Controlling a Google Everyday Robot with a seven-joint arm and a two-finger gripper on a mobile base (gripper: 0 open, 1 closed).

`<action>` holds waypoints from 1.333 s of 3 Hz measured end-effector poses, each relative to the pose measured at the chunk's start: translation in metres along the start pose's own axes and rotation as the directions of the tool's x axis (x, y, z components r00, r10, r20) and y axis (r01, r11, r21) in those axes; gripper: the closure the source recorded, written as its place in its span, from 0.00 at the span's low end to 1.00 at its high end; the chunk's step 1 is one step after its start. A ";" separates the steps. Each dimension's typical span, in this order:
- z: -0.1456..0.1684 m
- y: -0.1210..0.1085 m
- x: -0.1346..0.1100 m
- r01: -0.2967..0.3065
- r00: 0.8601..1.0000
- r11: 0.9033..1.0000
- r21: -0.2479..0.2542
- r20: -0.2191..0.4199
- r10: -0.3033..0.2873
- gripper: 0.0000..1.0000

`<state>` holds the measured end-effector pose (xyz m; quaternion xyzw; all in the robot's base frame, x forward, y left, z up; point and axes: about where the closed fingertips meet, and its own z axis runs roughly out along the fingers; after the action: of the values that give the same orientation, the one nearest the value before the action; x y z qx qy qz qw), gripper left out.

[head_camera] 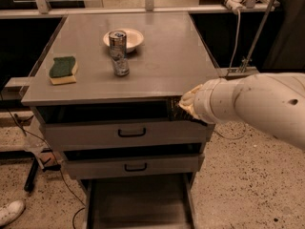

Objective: Pick rxbar chocolate from bottom drawer and place on counter

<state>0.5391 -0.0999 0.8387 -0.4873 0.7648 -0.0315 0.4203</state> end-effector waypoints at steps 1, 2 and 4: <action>-0.011 -0.016 -0.012 0.007 1.000 0.999 0.036 -0.001 -0.007 1.00; -0.024 -0.042 -0.030 0.018 1.000 0.996 0.086 -0.001 -0.018 1.00; -0.020 -0.093 -0.058 0.038 0.999 0.992 0.119 0.033 -0.042 1.00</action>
Offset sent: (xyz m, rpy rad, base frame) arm 0.0395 -0.0139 0.0894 -0.0433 -0.1202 -0.0741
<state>0.6030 -0.1109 0.9298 -0.4772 0.7441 -0.0763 0.4614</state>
